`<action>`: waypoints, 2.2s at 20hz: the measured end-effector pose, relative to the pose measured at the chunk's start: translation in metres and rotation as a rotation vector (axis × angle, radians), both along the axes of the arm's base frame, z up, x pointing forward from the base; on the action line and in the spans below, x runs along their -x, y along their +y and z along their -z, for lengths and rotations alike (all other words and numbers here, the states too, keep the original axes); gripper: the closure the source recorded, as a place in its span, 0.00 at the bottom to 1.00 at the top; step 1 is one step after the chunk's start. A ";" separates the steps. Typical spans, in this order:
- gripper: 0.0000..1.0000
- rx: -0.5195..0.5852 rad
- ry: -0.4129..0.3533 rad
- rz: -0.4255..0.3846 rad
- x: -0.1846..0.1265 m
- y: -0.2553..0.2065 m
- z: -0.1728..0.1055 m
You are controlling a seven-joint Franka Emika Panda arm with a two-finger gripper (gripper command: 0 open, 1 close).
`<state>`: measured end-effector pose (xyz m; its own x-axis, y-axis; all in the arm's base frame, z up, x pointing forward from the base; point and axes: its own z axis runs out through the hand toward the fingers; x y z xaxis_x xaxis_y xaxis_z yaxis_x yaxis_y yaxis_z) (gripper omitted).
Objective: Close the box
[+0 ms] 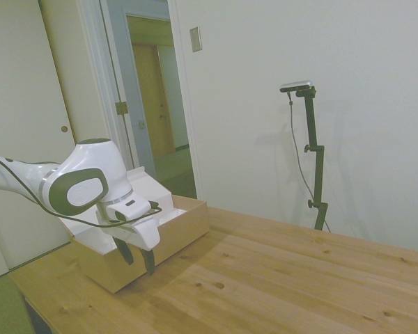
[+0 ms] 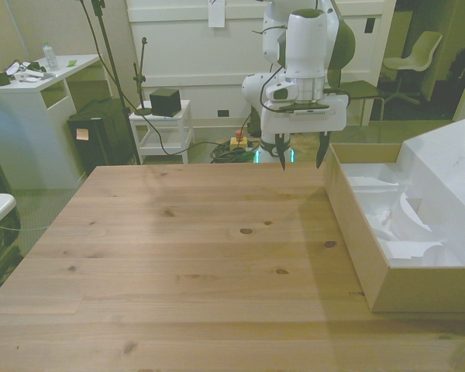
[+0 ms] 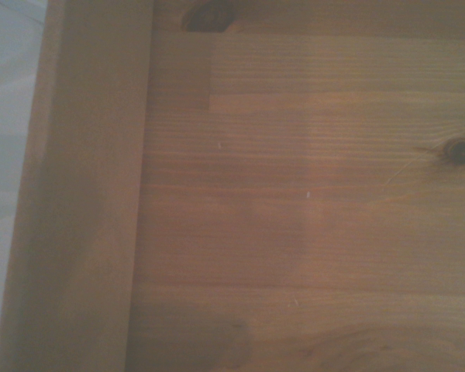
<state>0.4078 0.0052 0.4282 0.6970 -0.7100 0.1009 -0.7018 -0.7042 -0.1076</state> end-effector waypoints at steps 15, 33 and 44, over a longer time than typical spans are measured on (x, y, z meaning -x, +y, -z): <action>0.00 -0.003 -0.179 -0.145 0.011 0.096 -0.126; 0.00 0.080 -0.350 -0.604 0.043 0.311 -0.188; 0.00 0.261 -0.347 -0.764 -0.020 0.444 -0.156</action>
<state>0.4275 0.4491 0.5846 0.8721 0.0135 0.4892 0.0137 -0.9999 0.0031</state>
